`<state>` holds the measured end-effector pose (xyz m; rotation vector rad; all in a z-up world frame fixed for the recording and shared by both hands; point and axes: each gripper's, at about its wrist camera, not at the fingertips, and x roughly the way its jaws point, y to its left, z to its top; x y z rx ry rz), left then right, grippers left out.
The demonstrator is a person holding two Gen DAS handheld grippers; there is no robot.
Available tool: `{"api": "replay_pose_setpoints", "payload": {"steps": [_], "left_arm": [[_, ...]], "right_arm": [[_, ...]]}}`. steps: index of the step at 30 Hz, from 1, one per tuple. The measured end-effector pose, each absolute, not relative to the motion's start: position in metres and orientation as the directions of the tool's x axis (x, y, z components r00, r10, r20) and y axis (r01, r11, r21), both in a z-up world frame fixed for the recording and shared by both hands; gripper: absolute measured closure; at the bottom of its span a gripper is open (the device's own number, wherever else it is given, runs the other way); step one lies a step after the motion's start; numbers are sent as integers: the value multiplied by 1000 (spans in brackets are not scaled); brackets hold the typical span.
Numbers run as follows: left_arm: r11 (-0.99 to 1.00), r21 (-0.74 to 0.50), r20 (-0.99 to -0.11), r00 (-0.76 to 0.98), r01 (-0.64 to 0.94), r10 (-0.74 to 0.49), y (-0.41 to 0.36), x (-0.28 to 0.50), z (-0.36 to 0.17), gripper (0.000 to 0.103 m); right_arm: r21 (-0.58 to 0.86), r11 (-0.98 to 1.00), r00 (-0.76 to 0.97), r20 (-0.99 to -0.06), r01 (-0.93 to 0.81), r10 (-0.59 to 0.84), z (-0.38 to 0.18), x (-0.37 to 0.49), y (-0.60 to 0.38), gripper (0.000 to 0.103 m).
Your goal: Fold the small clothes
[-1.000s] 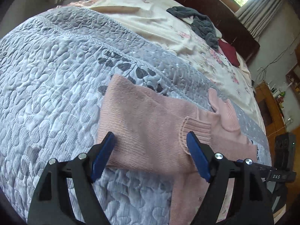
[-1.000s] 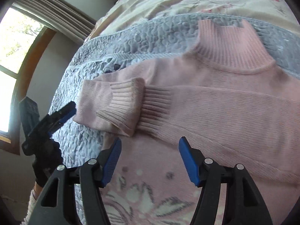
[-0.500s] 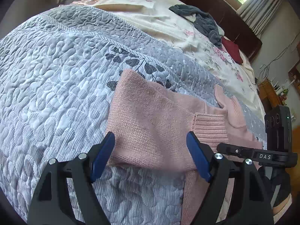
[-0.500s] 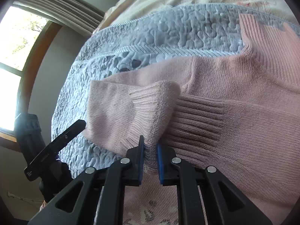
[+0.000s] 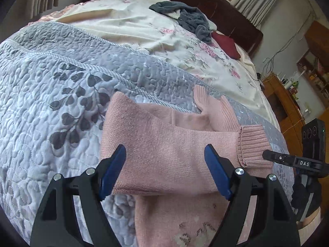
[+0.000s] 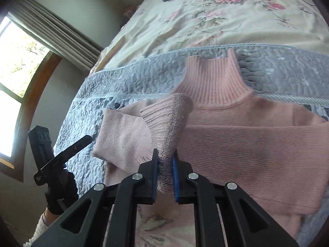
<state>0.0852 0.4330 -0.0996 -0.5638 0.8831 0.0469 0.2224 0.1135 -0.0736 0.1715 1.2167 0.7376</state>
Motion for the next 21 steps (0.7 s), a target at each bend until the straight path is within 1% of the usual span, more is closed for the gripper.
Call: {"api": "replay_pose_setpoints", "payload": {"steps": [6, 10, 13, 14, 15, 17, 19, 21], "left_arm": [[862, -436, -774, 596, -257, -214, 408, 104, -126, 26], [872, -412, -800, 563, -264, -208, 402, 110, -142, 26], [881, -385, -822, 536, -274, -192, 401, 113, -155, 26], [887, -375, -826, 532, -270, -187, 400, 113, -156, 26], [894, -363, -829, 529, -264, -181, 398, 114, -156, 26], [904, -343, -837, 520, -255, -171, 396, 114, -152, 26], [903, -355, -825, 535, -242, -181, 394, 113, -143, 27], [903, -368, -804, 564, -224, -188, 389, 112, -131, 27]], "right_arm": [[435, 830, 198, -831, -350, 520, -102, 234, 69, 91], [421, 856, 181, -856, -299, 484, -130, 242, 55, 91], [386, 877, 160, -883, -286, 441, -150, 243, 54, 90], [373, 882, 158, -890, -288, 428, -152, 242, 53, 88], [367, 885, 157, -893, -288, 422, -152, 240, 52, 82], [342, 894, 188, -896, -288, 403, -143, 237, 48, 79], [296, 898, 248, -890, -325, 383, -125, 230, 49, 77], [276, 884, 275, -878, -378, 391, -109, 224, 58, 65]]}}
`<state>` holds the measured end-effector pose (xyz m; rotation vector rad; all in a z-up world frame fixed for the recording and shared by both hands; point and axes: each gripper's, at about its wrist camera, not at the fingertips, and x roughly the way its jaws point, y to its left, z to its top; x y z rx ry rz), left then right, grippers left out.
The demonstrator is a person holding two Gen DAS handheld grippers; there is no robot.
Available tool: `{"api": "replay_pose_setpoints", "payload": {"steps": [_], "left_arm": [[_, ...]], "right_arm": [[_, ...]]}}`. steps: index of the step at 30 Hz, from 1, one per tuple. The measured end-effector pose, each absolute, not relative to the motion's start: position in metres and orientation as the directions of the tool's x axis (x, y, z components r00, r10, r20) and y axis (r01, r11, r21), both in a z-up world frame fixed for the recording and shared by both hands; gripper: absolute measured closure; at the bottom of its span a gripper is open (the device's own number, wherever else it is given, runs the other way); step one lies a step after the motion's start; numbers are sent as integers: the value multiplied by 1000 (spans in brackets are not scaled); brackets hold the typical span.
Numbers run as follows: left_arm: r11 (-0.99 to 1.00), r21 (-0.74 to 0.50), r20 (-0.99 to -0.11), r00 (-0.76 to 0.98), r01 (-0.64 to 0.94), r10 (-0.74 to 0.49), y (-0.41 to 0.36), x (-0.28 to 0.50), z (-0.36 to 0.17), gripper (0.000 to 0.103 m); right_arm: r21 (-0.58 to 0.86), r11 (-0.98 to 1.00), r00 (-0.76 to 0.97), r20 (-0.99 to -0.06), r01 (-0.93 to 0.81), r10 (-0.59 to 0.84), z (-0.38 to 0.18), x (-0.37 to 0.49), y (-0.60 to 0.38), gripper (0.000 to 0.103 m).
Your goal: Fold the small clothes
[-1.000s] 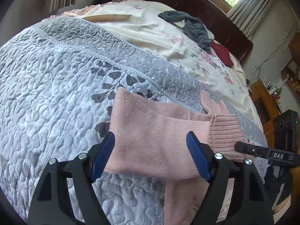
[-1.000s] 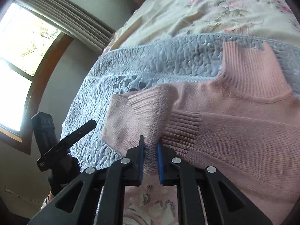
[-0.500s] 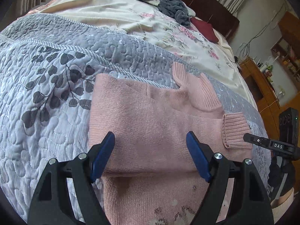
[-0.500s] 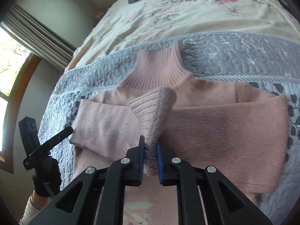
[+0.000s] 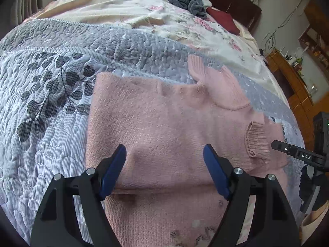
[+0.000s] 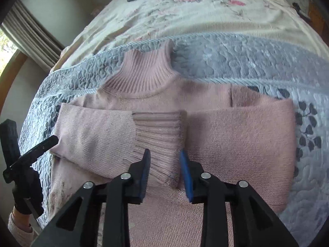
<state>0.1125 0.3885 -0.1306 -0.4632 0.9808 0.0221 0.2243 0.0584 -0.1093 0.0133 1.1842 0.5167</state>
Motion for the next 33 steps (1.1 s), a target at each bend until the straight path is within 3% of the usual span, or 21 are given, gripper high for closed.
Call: {"api": "replay_pose_setpoints", "payload": {"steps": [5, 8, 10, 13, 14, 15, 21, 26, 33], "left_arm": [[919, -355, -808, 550, -170, -211, 363, 128, -126, 27], [923, -343, -831, 514, -175, -211, 354, 135, -141, 27], [921, -342, -840, 500, -189, -209, 355, 136, -149, 27], [923, -339, -840, 499, -181, -211, 355, 135, -153, 26], [924, -337, -841, 498, -178, -211, 355, 135, -154, 26], [926, -335, -842, 497, -176, -210, 356, 135, -155, 26], [929, -326, -842, 501, -174, -202, 355, 135, -157, 26], [934, -312, -843, 504, -173, -189, 353, 135, -158, 26], [937, -303, -847, 499, -175, -181, 352, 137, -159, 26]], "right_arm": [[162, 821, 246, -907, -547, 343, -110, 207, 115, 46], [61, 811, 247, -937, -582, 248, -132, 203, 135, 45], [17, 820, 249, -949, -573, 194, -147, 206, 135, 48], [43, 837, 250, -945, -546, 211, -148, 211, 123, 70], [88, 842, 235, -940, -532, 246, -145, 213, 116, 86], [122, 851, 227, -936, -510, 270, -141, 215, 110, 92], [279, 891, 283, -877, -358, 388, -107, 222, 47, 93], [337, 916, 312, -865, -217, 392, -99, 231, -9, 93], [280, 947, 230, -922, -155, 310, -135, 224, -48, 91]]}}
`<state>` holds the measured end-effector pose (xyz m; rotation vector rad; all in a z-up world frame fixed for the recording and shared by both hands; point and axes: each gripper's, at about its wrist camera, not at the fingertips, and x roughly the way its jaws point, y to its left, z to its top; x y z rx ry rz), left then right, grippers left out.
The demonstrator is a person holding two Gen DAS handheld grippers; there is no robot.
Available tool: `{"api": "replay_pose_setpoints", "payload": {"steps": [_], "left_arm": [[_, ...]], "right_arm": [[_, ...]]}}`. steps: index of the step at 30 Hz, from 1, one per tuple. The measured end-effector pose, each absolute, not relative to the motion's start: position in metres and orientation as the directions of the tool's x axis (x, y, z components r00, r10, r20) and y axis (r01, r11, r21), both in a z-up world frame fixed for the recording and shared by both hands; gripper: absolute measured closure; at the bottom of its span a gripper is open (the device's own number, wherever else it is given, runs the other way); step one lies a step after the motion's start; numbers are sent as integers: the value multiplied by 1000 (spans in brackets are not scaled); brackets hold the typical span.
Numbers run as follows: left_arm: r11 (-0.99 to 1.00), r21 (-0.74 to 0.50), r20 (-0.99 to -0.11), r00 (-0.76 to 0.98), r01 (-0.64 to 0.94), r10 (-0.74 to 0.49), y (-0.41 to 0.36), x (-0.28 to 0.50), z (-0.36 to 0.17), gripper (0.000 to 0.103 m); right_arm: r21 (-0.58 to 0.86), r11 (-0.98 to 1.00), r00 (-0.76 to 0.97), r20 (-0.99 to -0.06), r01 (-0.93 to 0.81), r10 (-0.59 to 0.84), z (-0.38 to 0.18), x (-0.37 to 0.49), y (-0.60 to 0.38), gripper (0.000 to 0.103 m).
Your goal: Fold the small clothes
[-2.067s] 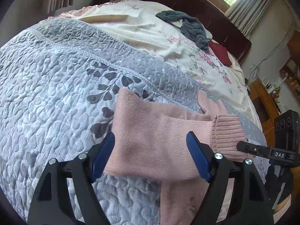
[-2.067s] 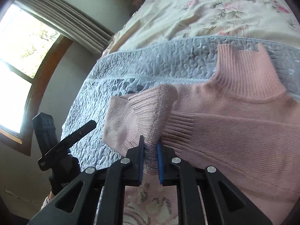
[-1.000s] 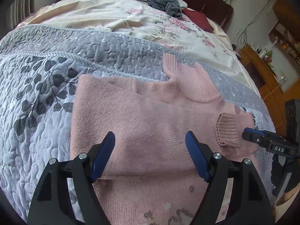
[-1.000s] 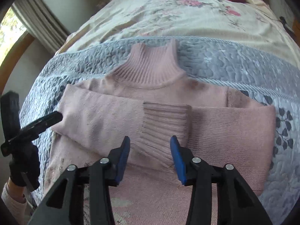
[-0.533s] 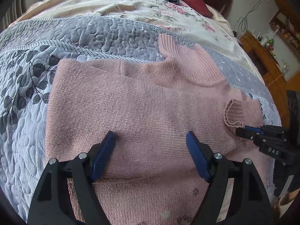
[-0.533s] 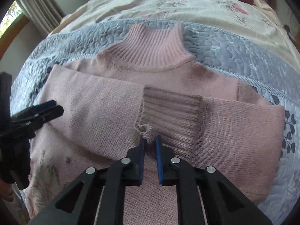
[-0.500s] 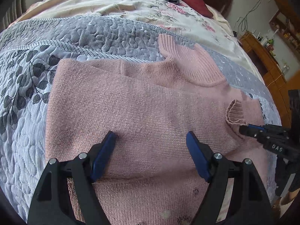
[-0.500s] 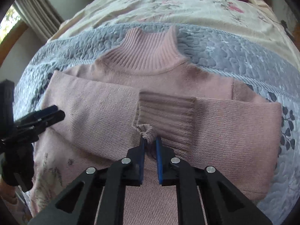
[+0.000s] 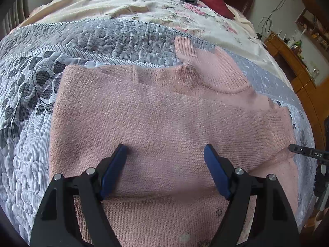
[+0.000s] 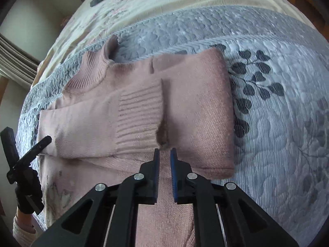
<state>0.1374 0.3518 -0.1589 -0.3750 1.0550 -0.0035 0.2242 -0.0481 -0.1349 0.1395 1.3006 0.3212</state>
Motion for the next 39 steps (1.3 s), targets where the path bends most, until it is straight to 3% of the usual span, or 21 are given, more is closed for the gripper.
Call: {"api": "replay_pose_setpoints", "payload": {"steps": [8, 15, 26, 29, 33, 39], "left_arm": [[925, -340, -810, 552, -172, -195, 343, 148, -123, 26], [960, -249, -858, 488, -127, -158, 324, 155, -148, 26], [968, -231, -865, 476, -94, -160, 326, 152, -160, 25], [960, -266, -844, 503, -88, -187, 332, 158, -142, 25], [954, -283, -829, 524, -96, -194, 342, 196, -121, 24], [922, -343, -853, 472, -181, -224, 362, 287, -135, 24]], "right_arm": [[310, 917, 315, -869, -252, 381, -95, 241, -23, 84], [258, 922, 271, -902, -289, 337, -122, 245, -3, 83], [274, 917, 236, -908, -290, 346, -144, 244, -14, 85], [327, 895, 230, -886, -305, 402, -127, 256, -13, 79], [377, 867, 224, -860, -325, 458, -104, 296, 8, 62], [431, 845, 171, -851, -316, 497, -109, 379, 67, 55]]}}
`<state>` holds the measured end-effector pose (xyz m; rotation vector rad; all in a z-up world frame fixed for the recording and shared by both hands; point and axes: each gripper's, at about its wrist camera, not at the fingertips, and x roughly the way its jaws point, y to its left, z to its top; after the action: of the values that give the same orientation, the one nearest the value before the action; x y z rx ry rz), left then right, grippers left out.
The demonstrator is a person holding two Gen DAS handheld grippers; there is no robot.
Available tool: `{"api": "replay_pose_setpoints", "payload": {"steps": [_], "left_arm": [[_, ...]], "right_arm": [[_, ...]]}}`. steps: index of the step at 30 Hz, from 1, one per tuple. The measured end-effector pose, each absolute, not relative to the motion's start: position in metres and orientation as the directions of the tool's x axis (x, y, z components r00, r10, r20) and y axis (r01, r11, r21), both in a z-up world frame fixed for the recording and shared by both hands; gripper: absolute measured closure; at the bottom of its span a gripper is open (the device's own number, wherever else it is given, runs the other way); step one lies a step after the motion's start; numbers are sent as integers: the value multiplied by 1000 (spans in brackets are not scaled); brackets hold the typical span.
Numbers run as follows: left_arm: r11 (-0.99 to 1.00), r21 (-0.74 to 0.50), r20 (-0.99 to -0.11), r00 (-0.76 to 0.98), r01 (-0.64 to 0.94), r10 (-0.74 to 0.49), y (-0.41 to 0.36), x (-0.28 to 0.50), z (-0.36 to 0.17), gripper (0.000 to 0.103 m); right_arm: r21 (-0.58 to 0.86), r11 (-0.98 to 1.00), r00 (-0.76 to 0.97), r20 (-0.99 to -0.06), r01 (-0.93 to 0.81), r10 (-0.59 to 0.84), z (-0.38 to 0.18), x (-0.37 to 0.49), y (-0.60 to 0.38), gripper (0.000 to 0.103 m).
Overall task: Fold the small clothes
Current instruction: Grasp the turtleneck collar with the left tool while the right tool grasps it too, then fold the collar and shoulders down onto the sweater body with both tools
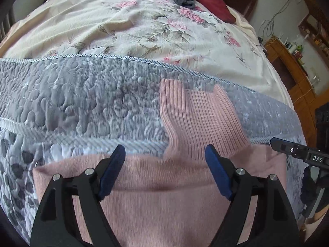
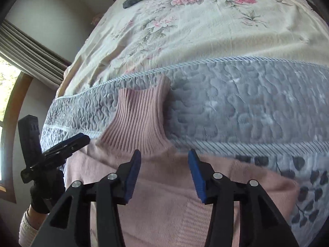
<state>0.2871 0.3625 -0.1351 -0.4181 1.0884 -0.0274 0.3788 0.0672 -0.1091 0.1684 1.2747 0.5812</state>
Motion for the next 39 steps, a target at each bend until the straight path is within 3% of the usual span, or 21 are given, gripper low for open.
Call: {"api": "replay_pose_setpoints", "payload": {"steps": [10, 12, 13, 15, 18, 24, 30, 39], "left_arm": [[876, -428, -847, 437, -223, -302, 363, 354, -182, 28], [880, -429, -842, 443, -203, -308, 359, 358, -183, 41], [880, -433, -839, 444, -194, -315, 358, 360, -183, 56], [878, -444, -838, 431, -179, -336, 355, 363, -186, 81], [892, -427, -830, 456, -150, -321, 352, 360, -180, 96], [851, -523, -718, 558, -39, -416, 354, 328, -140, 96], [823, -563, -638, 593, 77, -492, 350, 277, -109, 96], [820, -559, -647, 555, 121, -522, 358, 201, -118, 96]], "right_arm": [[422, 864, 123, -876, -273, 467, -163, 453, 125, 54], [427, 863, 121, -874, -271, 470, -172, 457, 129, 55], [418, 865, 124, -877, -277, 464, -175, 458, 132, 58], [426, 856, 117, -873, -294, 474, -177, 458, 134, 88], [452, 834, 142, -847, -316, 513, -165, 451, 129, 90], [505, 749, 180, -765, -429, 619, -118, 418, 112, 91], [469, 684, 187, -732, -558, 655, -82, 366, 100, 91], [362, 648, 173, -773, -670, 611, -84, 291, 85, 91]]}}
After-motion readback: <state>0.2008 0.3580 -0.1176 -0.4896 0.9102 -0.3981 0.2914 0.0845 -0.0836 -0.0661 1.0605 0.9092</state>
